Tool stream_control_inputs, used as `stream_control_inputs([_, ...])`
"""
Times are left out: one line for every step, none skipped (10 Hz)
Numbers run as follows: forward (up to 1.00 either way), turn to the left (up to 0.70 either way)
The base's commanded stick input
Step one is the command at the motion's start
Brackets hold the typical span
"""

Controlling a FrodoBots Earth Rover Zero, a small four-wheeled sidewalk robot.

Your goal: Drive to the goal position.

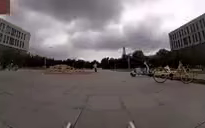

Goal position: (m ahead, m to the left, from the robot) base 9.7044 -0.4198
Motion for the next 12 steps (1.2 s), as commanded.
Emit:
stream_control_inputs([0.5, 0.01])
stream_control_inputs([0.5, 0.01])
stream_control_inputs([0.5, 0.01])
stream_control_inputs([0.5, 0.01])
stream_control_inputs([0.5, 0.01])
stream_control_inputs([0.5, 0.01])
stream_control_inputs([0.5, 0.01])
stream_control_inputs([0.5, 0.01])
stream_control_inputs([0.5, 0.01])
stream_control_inputs([0.5, 0.01])
stream_control_inputs([0.5, 0.01])
stream_control_inputs([0.5, 0.01])
